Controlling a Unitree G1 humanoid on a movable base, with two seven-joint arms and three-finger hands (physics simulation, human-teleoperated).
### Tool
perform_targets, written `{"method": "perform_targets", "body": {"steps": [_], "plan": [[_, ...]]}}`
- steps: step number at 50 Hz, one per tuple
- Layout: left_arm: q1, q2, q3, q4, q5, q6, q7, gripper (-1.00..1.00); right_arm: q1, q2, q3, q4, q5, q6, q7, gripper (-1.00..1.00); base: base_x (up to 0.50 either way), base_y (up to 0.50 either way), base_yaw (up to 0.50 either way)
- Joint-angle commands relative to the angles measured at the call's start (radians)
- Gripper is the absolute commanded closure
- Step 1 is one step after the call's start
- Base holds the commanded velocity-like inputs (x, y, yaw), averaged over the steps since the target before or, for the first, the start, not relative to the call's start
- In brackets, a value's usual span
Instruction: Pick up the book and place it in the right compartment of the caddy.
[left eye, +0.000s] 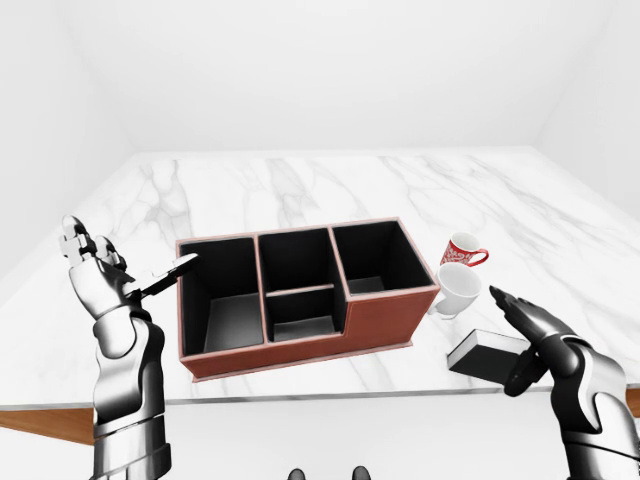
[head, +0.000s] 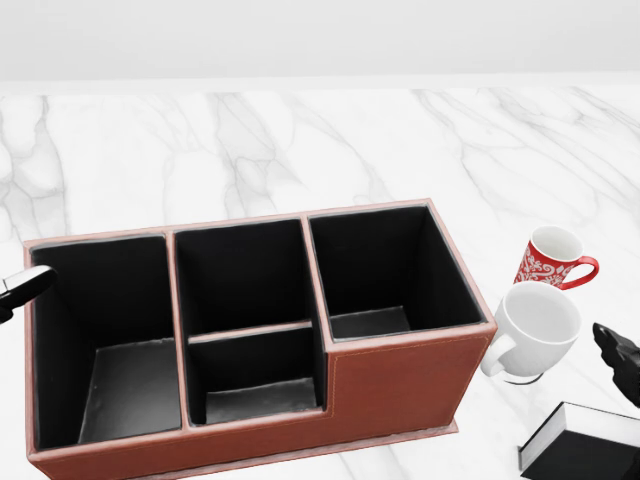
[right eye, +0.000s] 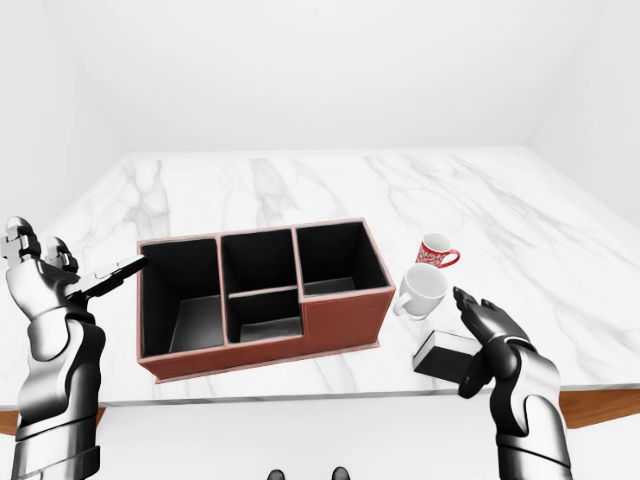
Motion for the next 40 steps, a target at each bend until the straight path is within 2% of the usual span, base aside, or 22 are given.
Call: {"method": "perform_targets", "body": {"steps": [1,17,18,19,40], "plan": [[0.015,-0.011,-0.024,0.002,0.016,0.000,-0.003,-1.00,-0.012,0.016,0.060,0.097,-0.026,0.000,-0.025,-1.00,0.00,0.00,0.00],[0.016,-0.011,-0.025,0.000,0.017,0.000,-0.003,-1.00,-0.021,0.009,0.098,0.204,-0.010,0.000,-0.085,-1.00,0.00,0.00,0.00],[0.016,-0.011,-0.025,0.001,0.017,0.000,-0.003,-1.00,-0.019,0.008,0.100,0.209,-0.008,0.000,-0.087,-0.69,0.00,0.00,0.00],[0.016,-0.010,-0.024,-0.005,0.016,0.000,-0.002,-1.00,-0.017,0.009,0.102,0.207,-0.005,0.000,-0.086,1.00,0.00,0.00,0.00],[0.013,-0.009,-0.025,0.001,0.016,0.000,-0.001,-1.00,-0.012,0.017,0.113,0.186,-0.008,0.000,-0.070,1.00,0.00,0.00,0.00]]}}
